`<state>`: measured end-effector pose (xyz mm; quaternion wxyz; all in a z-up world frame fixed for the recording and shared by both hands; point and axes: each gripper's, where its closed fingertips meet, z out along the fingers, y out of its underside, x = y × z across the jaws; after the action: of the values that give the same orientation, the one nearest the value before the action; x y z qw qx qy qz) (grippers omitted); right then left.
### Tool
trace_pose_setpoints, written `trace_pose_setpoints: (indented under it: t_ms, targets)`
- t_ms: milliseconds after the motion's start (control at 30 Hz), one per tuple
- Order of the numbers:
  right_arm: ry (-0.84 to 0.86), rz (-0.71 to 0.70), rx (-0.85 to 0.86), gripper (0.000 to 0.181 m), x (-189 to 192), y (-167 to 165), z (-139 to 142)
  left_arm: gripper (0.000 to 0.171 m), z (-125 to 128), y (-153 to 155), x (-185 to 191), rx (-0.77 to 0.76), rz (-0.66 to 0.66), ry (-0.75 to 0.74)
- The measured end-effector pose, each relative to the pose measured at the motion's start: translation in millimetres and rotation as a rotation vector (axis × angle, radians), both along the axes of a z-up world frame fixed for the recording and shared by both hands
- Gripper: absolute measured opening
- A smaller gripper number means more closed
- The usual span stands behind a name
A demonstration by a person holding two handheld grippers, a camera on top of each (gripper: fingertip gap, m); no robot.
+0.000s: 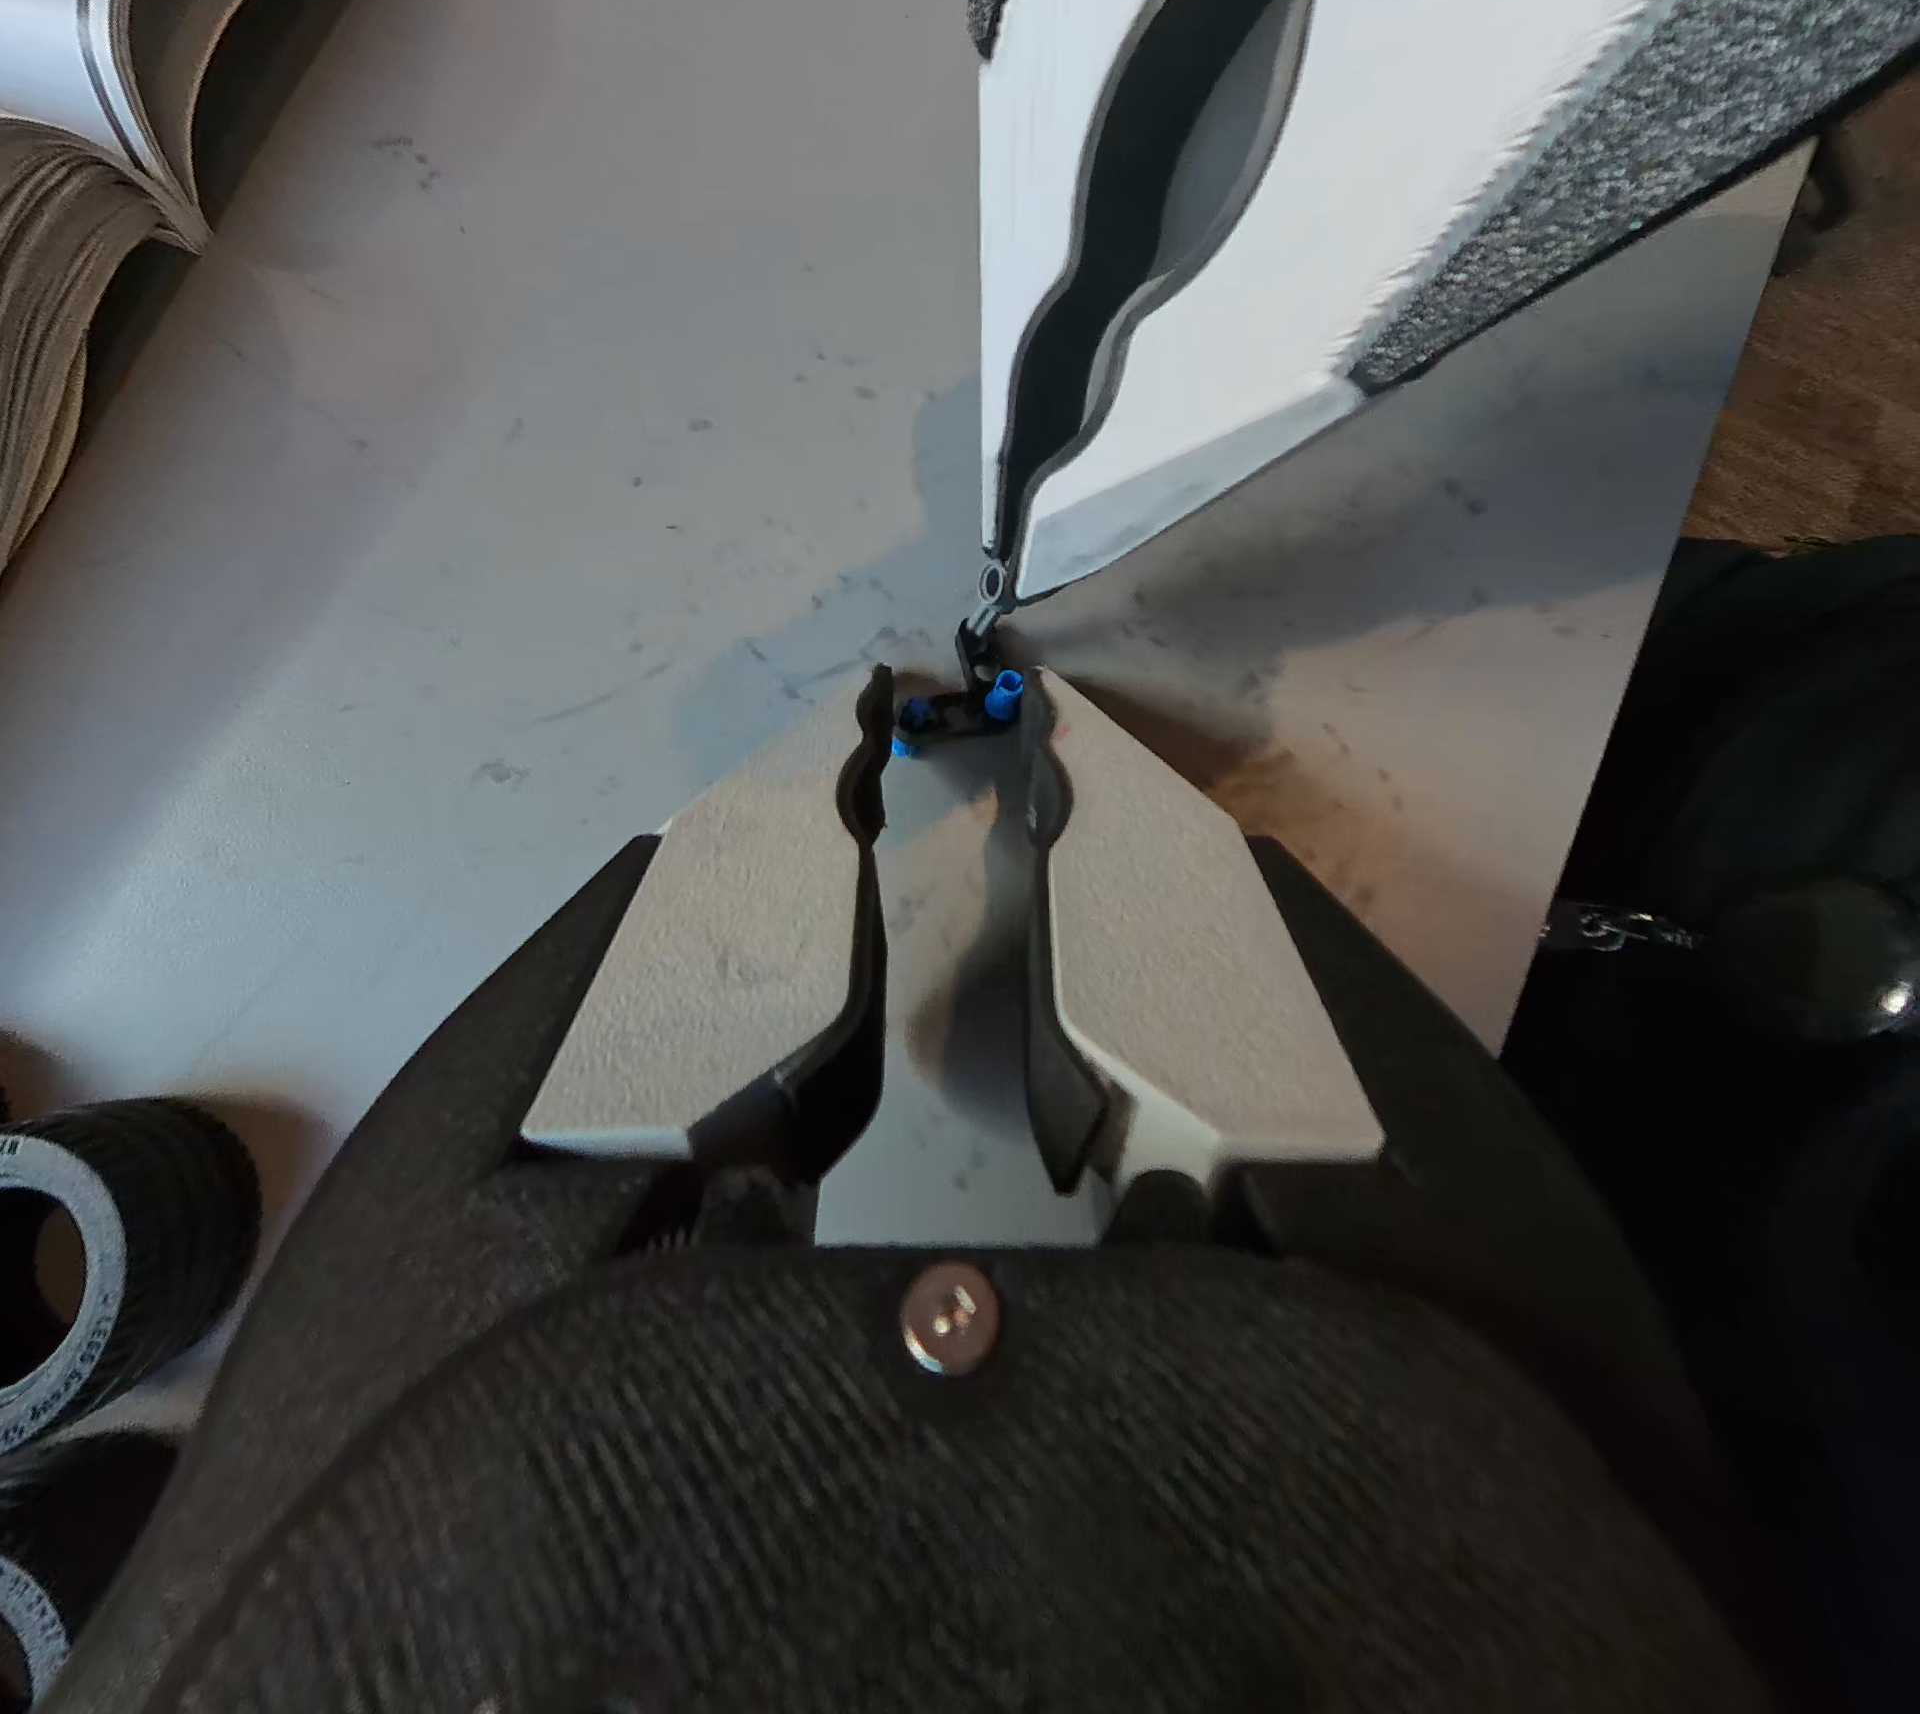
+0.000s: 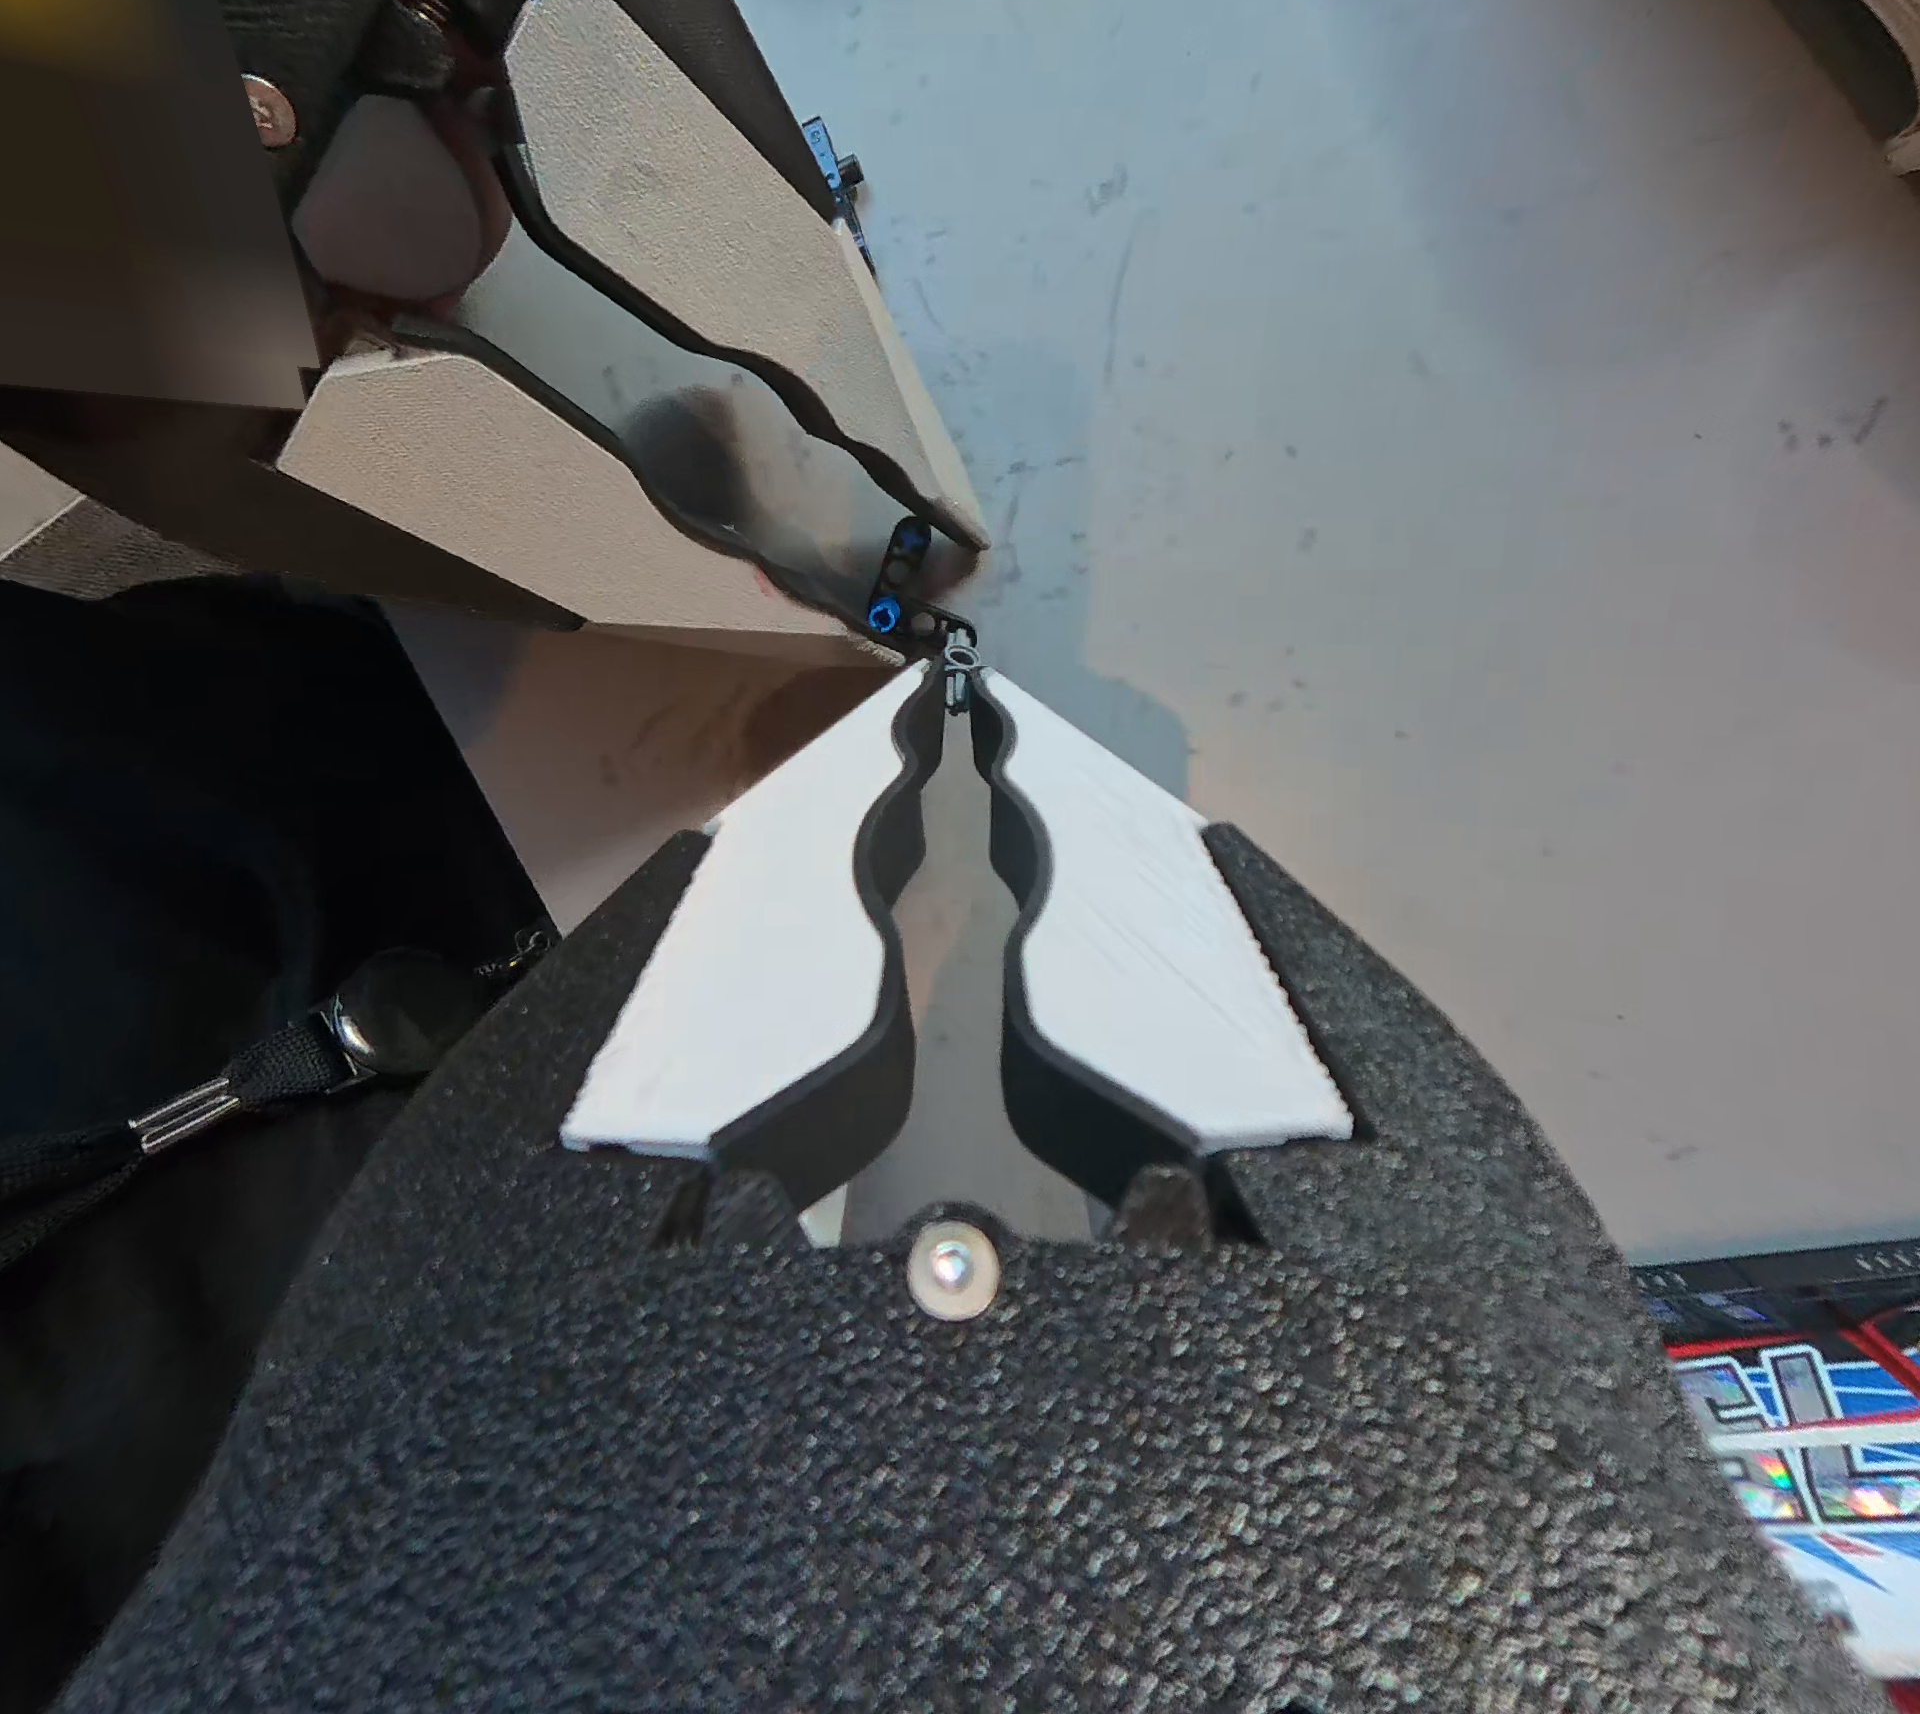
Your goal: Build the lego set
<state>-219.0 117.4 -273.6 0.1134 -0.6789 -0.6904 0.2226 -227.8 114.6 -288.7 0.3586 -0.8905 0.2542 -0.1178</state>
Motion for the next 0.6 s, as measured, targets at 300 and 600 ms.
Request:
trace_pose_setpoints:
  t_ms: [300, 600]
  targets:
    - [-0.045, 0.008, 0.026, 0.004, -0.3, 1.6, -0.9, 0.022, 0.4, 1.1, 0.4, 0.013, -0.003, -0.035]
    - [-0.082, 0.023, 0.028, 0.004, -0.2, 0.1, -1.3, 0.022, 0.5, 1.2, 0.6, 0.022, -0.008, -0.035]
